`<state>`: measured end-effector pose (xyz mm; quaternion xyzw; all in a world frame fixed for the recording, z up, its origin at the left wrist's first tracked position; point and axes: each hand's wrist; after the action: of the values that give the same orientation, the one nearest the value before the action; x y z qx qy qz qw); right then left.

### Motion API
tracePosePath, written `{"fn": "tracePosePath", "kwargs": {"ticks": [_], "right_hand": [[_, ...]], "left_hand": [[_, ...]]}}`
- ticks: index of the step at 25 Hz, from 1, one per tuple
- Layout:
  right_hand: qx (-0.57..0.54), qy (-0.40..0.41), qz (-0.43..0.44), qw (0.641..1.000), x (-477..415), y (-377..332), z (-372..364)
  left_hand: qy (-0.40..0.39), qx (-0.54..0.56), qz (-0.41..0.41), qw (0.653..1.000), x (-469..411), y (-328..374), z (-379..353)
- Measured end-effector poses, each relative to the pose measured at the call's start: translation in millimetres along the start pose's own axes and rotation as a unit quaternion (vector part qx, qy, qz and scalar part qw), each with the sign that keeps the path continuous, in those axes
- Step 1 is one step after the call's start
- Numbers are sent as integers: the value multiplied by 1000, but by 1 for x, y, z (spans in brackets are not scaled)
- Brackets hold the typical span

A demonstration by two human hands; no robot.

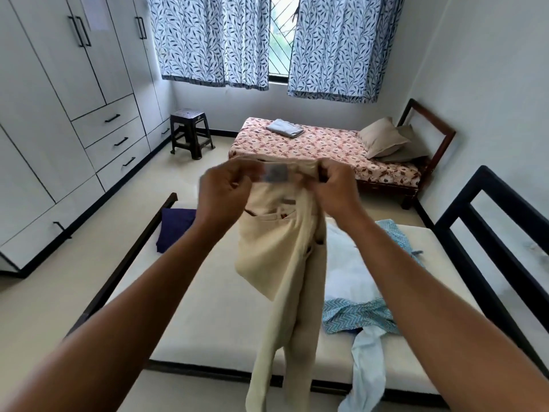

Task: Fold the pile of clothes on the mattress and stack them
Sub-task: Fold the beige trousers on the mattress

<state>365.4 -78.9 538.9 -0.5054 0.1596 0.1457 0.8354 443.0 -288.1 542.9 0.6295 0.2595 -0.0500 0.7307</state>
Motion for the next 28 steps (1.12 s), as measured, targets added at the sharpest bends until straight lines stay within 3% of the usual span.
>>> {"fn": "tracePosePath", "kwargs": {"ticks": [2, 3, 6, 10, 12, 15, 17, 19, 21, 25, 28], "right_hand": [[-138, -34, -29, 989, -7, -4, 16], [-212, -44, -38, 976, -10, -9, 23], [-307, -65, -49, 948, -25, -15, 36], [-302, -76, -57, 949, -34, -13, 35], [-314, -72, -53, 945, -35, -16, 33], [-320, -62, -39, 944, -40, -21, 33], [-332, -61, -39, 940, -46, -22, 34], [-336, -61, -42, 939, -53, -26, 31], [-329, -63, -37, 941, -59, -30, 28], [-330, -53, -37, 942, -67, -37, 34], [-345, -45, -42, 937, -71, -37, 48]], "left_hand": [[65, -139, -49, 987, -9, -20, 18], [25, -144, -14, 989, -14, -28, 26], [-115, 51, 139, 982, -24, -32, 32], [-50, 74, 121, 989, -21, -30, 20], [-54, 111, 157, 980, -8, -49, 31], [0, 133, 319, 939, 21, -96, 61], [50, 97, 450, 886, 42, -126, 72], [13, 122, 526, 842, 58, -137, 69], [-12, 184, 501, 845, 57, -134, 61], [15, 192, 407, 893, 37, -120, 59], [33, 245, 373, 894, 28, -116, 67]]}}
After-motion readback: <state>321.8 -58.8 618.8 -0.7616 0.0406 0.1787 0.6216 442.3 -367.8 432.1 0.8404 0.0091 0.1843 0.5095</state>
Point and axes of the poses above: each hand's wrist, its own x-axis away from the middle knuckle, its own z-axis out of the back of the hand, y = z × x, and after that the axes turned 6 degrees about x, right-handed
